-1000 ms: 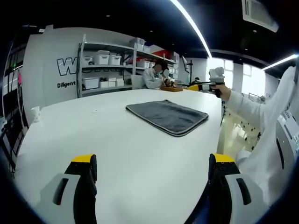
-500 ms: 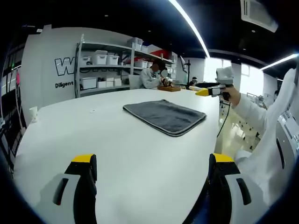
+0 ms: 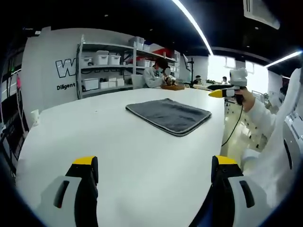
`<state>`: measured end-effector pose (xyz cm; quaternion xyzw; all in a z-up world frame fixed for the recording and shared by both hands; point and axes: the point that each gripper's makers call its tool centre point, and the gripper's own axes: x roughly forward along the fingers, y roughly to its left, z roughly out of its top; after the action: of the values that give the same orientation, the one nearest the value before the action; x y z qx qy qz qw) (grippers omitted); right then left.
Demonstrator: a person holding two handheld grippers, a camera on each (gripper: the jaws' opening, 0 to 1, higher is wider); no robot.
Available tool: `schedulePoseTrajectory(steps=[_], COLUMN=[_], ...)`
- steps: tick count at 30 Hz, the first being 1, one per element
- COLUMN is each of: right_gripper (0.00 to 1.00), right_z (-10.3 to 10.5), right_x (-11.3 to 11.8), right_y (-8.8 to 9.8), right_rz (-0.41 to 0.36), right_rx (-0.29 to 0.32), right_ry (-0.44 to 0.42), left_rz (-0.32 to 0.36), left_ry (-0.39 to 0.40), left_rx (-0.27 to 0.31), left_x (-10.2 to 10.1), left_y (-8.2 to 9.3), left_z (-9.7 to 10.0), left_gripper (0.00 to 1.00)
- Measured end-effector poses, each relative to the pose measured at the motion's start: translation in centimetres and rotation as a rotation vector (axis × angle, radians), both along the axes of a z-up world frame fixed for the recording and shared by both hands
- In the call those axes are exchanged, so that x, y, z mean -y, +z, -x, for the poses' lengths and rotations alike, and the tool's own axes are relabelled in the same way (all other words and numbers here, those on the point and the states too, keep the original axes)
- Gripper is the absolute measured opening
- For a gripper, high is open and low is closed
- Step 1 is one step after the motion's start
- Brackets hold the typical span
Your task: Open the folded towel by lifting each exposed corner and separating the folded layers until the towel lies flat within the target outline without major curled edges
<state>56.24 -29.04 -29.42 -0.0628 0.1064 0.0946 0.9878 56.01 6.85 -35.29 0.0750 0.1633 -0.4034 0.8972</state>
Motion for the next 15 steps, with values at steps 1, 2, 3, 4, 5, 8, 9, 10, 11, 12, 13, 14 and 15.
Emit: schedulePoseTrajectory(steps=[1,2,3,4,5,8,9,10,11,12,13,14,15], right_gripper=[0.99,0.99,0.99,0.99,0.99,0.99,0.99,0.99,0.99,0.99,0.99,0.99,0.99], right_z=[0.4,0.7,1.0,1.2,1.6,2.0,2.1,2.2,2.2,2.4,2.4,2.5,2.5], right_x=[0.2,0.3,0.5,0.7,1.1,1.8,1.9,2.1,2.1,2.2,2.4,2.5,2.4], right_y=[-0.4,-0.8,-1.1,-1.4,-2.0,-2.4,-2.3,-2.3,-2.3,-2.3,-2.2,-2.1,-2.1], right_rz=[-0.007,-0.012,-0.015,-0.016,-0.015,-0.015,-0.016,-0.020,-0.020,-0.021,-0.025,-0.027,-0.033], right_rx=[-0.008,-0.018,-0.022,-0.029,-0.054,-0.068,-0.065,-0.063,-0.067,-0.069,-0.067,-0.062,-0.060], right_ry=[-0.013,-0.024,-0.030,-0.042,-0.060,-0.070,-0.069,-0.073,-0.077,-0.083,-0.088,-0.088,-0.080], left_rz=[-0.020,-0.021,-0.022,-0.017,-0.014,-0.020,-0.024,-0.025,-0.026,-0.020,-0.015,-0.010,-0.005], left_ry=[-0.001,-0.002,-0.005,-0.011,-0.014,-0.013,-0.014,-0.014,-0.016,-0.022,-0.024,-0.027,-0.032], left_rx=[0.003,0.003,0.005,0.008,0.012,0.045,0.050,0.051,0.050,0.047,0.043,0.039,0.037], left_x=[0.2,0.3,0.5,0.7,0.9,1.4,1.7,1.9,2.2,2.7,3.0,3.4,3.9], left_y=[-0.2,-0.2,-0.2,-0.1,0.0,0.1,0.0,-0.1,-0.3,-0.5,-0.7,-0.8,-1.0], left_z=[0.1,0.1,0.2,0.3,0.4,0.1,0.0,-0.1,-0.2,-0.3,-0.3,-0.4,-0.5], left_gripper=[0.99,0.99,0.99,0.99,0.99,0.99,0.99,0.99,0.99,0.99,0.98,0.98,0.97])
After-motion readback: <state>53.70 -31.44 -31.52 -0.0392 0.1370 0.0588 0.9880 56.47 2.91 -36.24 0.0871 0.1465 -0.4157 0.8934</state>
